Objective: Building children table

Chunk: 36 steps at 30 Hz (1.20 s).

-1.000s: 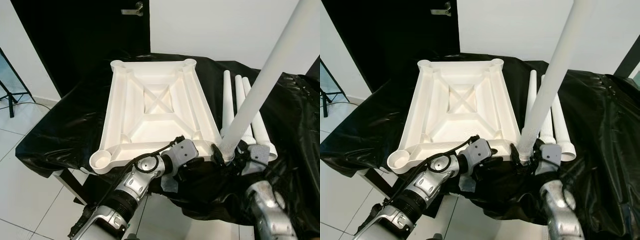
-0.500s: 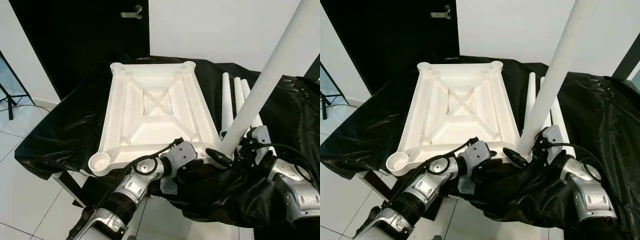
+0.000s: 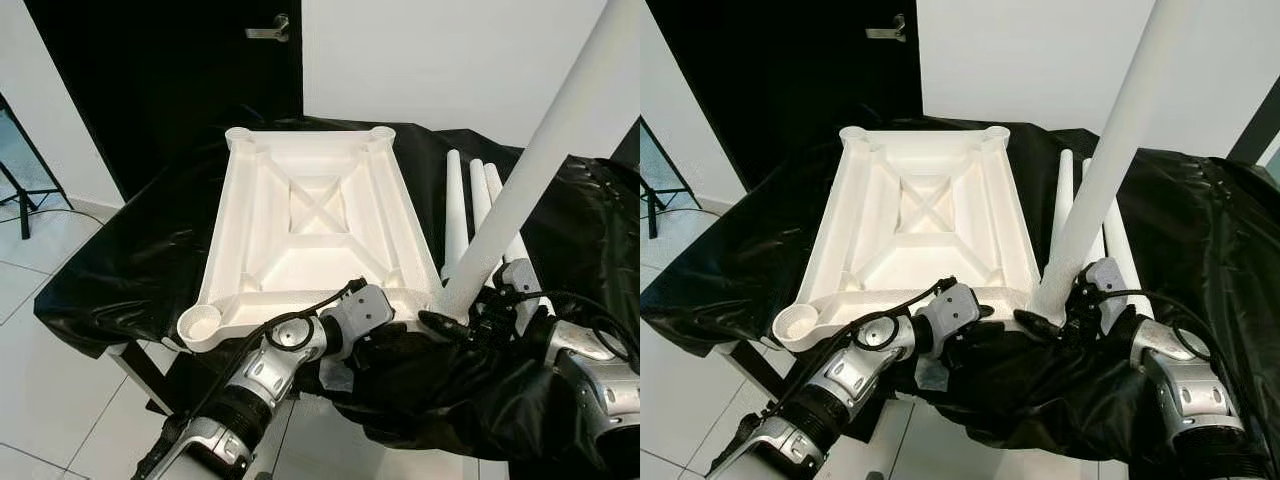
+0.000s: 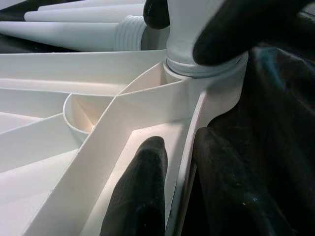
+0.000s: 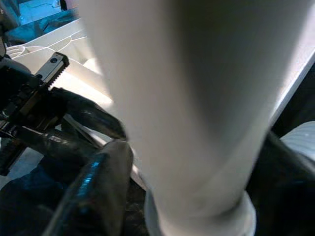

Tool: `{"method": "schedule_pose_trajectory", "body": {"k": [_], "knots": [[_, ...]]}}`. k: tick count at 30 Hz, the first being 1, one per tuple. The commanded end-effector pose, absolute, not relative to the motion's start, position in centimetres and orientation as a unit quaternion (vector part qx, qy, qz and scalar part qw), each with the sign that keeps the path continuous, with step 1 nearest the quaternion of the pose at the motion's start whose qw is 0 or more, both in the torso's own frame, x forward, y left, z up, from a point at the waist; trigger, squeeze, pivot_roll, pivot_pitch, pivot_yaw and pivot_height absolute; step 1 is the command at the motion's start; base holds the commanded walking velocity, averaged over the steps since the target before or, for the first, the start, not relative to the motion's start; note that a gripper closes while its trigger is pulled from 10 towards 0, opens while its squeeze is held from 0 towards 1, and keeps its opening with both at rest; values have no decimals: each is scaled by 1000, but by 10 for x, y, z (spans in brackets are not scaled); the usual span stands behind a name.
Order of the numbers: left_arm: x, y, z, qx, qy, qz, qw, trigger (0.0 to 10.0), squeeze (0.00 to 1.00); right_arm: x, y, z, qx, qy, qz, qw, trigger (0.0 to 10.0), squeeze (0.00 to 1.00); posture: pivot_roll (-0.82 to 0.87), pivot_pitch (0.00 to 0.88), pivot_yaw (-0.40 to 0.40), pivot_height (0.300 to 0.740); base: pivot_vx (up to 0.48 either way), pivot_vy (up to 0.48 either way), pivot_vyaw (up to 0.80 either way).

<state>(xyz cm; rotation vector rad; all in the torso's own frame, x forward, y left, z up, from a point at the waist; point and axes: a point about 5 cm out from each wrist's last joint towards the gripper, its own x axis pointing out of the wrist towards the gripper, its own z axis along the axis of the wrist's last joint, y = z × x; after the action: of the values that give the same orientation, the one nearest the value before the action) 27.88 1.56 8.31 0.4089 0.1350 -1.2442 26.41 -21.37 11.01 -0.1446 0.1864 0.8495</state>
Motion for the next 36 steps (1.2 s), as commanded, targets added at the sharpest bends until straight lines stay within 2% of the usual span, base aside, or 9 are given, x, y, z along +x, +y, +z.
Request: {"method": "schedule_pose_trajectory", "body": {"k": [1,13,24,26,27,29,30,35,36], "knots": [[270,25,52,194,141,-571,785,10000,0,251,-196,90,-43,131,468,873,0,0,262,0,-57,740,0,0,0],[270,26,51,193,142,-568,787,10000,0,245,-175,78,-33,-14,167,985,0,0,268,0,-63,740,0,0,0],[271,25,51,195,141,-570,786,10000,0,248,-176,78,-19,-24,59,998,0,0,265,0,-60,740,0,0,0],[271,25,51,195,141,-571,785,10000,0,249,-172,77,-17,-23,81,996,2353,0,261,0,-58,740,0,0,0],[272,25,51,195,141,-571,785,10000,0,248,-171,77,-18,-23,89,996,10000,0,259,0,-58,740,0,0,0],[272,25,51,195,141,-571,785,10000,0,248,-171,77,-18,-23,89,996,10000,0,259,0,-58,740,0,0,0],[272,25,52,195,141,-572,785,10000,0,249,-172,79,-14,-26,97,995,10000,1000,255,0,-57,740,0,0,0],[272,23,52,194,140,-573,784,10000,0,250,-176,79,-27,-25,117,992,10000,1000,251,0,-57,740,0,0,0],[272,23,52,194,139,-574,783,10000,0,250,-177,78,-31,-15,144,989,10000,0,250,0,-56,740,0,0,0]]}}
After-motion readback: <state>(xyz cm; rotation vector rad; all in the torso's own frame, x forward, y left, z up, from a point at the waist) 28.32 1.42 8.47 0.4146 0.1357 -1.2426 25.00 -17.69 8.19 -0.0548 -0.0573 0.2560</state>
